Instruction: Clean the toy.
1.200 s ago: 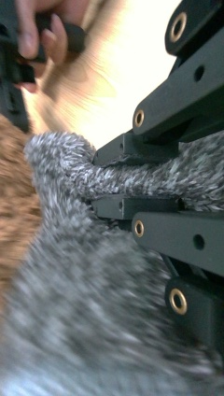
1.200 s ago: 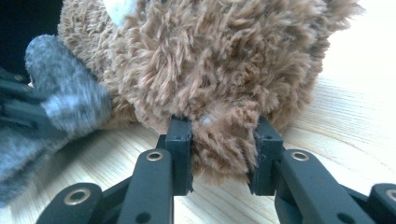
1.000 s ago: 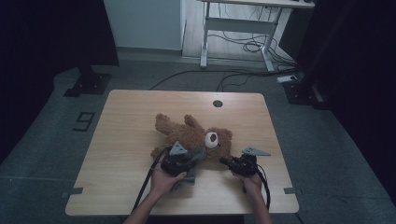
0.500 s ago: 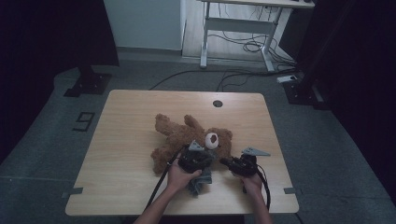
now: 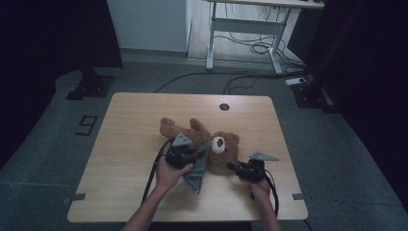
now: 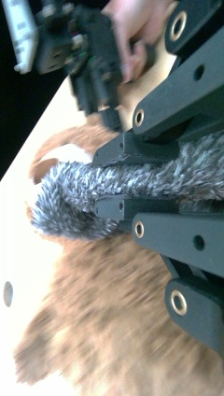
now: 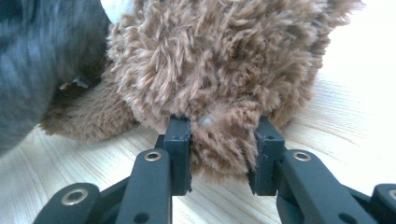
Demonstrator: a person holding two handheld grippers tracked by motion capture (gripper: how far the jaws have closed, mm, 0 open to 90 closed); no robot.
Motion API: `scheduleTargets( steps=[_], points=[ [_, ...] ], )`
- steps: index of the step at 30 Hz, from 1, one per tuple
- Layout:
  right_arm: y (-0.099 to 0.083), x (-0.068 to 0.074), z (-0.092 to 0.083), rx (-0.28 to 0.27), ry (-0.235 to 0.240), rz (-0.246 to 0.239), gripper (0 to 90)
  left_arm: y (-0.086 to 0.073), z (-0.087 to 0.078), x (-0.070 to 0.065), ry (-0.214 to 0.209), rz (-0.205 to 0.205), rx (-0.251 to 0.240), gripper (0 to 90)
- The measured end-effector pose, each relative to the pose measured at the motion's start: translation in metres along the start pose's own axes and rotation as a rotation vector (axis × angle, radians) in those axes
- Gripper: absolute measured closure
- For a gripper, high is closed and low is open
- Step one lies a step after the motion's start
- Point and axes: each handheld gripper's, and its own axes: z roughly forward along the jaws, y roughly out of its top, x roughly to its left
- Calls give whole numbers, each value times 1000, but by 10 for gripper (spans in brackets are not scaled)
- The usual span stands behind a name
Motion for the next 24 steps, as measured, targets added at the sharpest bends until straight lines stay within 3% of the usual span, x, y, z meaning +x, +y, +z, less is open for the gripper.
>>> scheduleTargets(
  steps=[1, 4, 8, 11, 14, 16, 17, 24],
  points=[
    [0, 1, 0, -2, -2, 4, 663, 10, 4, 1, 7, -4, -4, 768],
    [0, 0, 0, 0, -2, -2, 662, 14, 11, 0, 28, 10, 14, 768],
    [0, 0, 0, 3, 2, 1, 663, 0, 19, 7, 67, 2, 53, 769],
    [0, 0, 0, 6, 2, -6, 663, -9, 19, 12, 57, -16, 59, 769],
    [0, 0, 0, 8, 1, -7, 663, -11, 15, 14, 63, -14, 53, 770],
    [0, 0, 0, 10, 1, -8, 662, -11, 10, 16, 86, 0, 48, 771],
    [0, 0, 0, 8, 4, -6, 663, -12, 2, 21, 118, 5, 40, 772],
    [0, 0, 0, 8, 7, -2, 662, -24, -19, 41, 181, -21, 32, 775]
  ],
)
